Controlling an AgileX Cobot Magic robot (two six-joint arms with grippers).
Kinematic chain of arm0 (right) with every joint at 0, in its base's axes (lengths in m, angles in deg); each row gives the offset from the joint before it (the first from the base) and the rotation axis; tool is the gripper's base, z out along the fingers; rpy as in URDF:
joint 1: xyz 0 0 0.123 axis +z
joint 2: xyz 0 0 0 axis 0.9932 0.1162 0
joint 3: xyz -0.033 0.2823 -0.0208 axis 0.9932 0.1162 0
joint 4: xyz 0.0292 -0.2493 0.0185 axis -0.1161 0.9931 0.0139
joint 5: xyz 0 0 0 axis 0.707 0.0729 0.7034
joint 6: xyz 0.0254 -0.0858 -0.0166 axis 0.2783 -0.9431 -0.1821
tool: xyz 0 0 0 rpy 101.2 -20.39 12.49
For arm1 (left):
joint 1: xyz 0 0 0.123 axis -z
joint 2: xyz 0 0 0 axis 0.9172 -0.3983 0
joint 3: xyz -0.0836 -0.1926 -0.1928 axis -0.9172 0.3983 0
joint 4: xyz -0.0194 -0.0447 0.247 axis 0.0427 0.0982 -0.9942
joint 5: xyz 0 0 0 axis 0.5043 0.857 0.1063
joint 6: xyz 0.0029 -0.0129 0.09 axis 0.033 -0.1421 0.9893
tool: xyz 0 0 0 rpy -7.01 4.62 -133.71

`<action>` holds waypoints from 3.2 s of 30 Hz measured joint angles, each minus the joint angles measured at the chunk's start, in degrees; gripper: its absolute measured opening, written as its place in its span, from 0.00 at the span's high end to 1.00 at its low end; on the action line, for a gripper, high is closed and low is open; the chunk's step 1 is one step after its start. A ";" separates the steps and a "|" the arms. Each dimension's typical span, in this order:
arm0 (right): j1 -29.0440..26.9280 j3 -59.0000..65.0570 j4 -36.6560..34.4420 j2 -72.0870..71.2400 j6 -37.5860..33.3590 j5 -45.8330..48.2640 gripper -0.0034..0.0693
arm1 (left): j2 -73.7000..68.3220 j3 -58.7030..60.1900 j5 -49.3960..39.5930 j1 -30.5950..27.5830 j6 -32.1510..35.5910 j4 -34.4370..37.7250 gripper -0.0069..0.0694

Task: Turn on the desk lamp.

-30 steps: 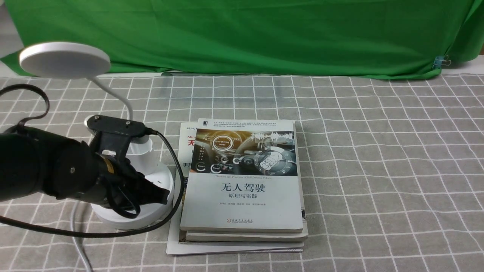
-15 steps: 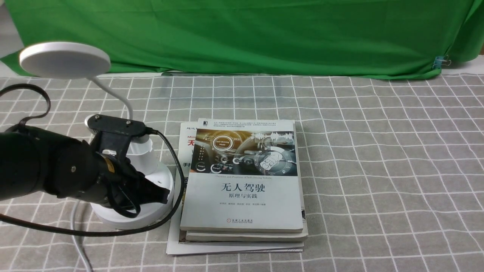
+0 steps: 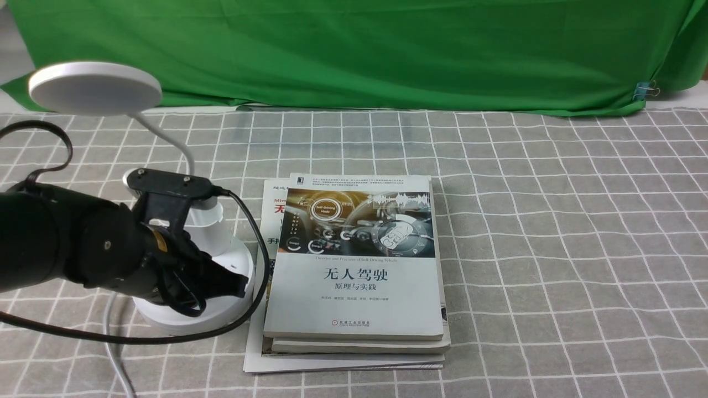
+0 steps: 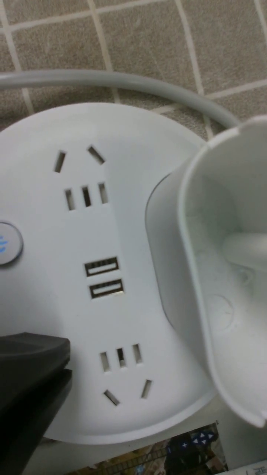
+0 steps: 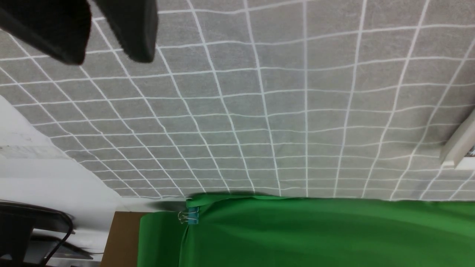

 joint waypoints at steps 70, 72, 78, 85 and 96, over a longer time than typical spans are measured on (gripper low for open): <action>0.00 0.00 0.00 0.00 0.00 0.00 0.62 | 73.92 19.35 -5.09 0.01 1.53 5.38 0.88; 0.00 0.00 0.00 0.00 0.00 0.00 0.62 | 74.57 20.14 -3.72 0.01 1.65 4.61 0.88; 0.00 0.00 0.00 0.00 0.00 0.00 0.62 | 82.64 28.90 2.31 -5.62 8.51 2.22 0.88; 0.00 0.00 0.00 0.00 0.00 -0.08 0.62 | 89.58 42.46 2.83 -14.31 11.12 -0.21 0.88; 0.00 0.00 0.00 0.00 0.00 0.00 0.62 | 89.90 43.69 5.00 -14.99 8.71 -0.21 0.88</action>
